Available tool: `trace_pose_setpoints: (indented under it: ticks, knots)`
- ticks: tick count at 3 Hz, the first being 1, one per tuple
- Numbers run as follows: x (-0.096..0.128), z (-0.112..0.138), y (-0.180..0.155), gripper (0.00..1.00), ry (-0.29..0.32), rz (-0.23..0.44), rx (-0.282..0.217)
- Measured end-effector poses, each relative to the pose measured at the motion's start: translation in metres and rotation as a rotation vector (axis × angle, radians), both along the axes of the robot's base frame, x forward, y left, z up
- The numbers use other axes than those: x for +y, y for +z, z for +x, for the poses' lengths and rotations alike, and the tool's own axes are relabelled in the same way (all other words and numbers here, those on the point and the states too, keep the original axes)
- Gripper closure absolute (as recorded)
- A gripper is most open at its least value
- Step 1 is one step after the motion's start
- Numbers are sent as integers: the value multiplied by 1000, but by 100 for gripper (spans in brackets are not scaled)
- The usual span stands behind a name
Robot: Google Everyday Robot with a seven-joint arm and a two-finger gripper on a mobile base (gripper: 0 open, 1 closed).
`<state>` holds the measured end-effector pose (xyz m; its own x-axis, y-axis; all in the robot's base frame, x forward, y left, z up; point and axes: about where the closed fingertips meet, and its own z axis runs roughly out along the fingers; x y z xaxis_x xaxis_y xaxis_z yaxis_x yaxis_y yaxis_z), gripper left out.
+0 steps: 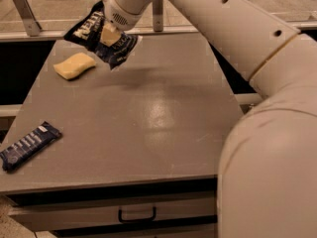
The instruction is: Move blue chip bag near sponge
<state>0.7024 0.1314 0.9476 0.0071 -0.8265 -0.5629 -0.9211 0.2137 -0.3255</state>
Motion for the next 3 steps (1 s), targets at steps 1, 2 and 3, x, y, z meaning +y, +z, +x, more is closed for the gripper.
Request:
trace_pose_setpoints:
  ticks: [1, 2, 3]
  knots:
    - [17, 19, -7, 81, -26, 76, 33]
    - [16, 34, -14, 58, -111, 148, 50]
    - [15, 51, -25, 35, -143, 206, 42]
